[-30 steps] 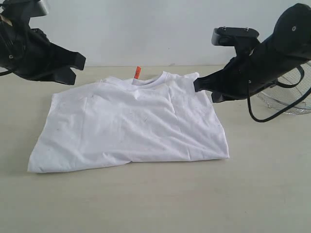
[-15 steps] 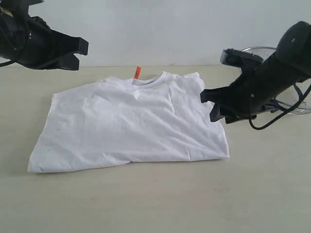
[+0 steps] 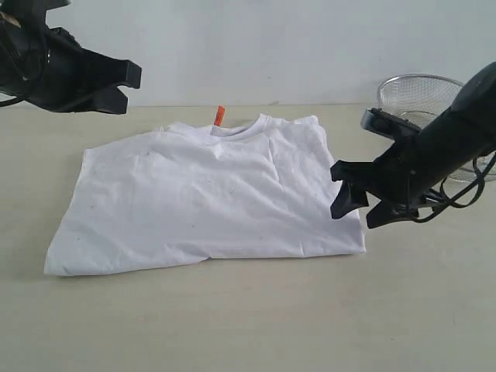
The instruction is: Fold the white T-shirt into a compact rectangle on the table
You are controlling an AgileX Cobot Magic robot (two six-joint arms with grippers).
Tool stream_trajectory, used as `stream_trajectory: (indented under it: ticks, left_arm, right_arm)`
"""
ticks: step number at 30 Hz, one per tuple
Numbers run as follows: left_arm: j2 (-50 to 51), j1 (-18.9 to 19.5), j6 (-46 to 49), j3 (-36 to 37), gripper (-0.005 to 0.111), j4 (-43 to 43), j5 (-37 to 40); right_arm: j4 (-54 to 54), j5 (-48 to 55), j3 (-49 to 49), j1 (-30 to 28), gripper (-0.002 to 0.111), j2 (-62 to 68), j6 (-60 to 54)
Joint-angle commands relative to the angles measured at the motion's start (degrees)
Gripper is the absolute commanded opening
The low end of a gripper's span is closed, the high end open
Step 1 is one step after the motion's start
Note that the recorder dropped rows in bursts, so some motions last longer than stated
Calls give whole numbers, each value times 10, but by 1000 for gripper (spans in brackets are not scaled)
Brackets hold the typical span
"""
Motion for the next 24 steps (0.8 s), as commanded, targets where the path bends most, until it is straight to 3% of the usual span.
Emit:
stream_trajectory:
  ticks: [1, 10, 15, 17, 21, 24]
  left_arm:
    - [20, -2, -4, 2, 5, -5, 4]
    - [83, -2, 14, 2, 5, -5, -26]
    - [133, 0, 32, 2, 5, 2, -52]
    - [152, 0, 32, 2, 5, 4, -71]
    - [181, 0, 37, 2, 5, 4, -77]
    - [186, 0, 50, 2, 5, 4, -84]
  right_arm:
    - [14, 8, -2, -4, 57, 5, -23]
    - [47, 6, -2, -5, 57, 46, -58]
    - [142, 25, -2, -5, 57, 75, -143]
    - [157, 24, -2, -5, 47, 77, -160]
    - [164, 21, -2, -5, -1, 77, -182]
    - [164, 19, -2, -5, 0, 75, -192]
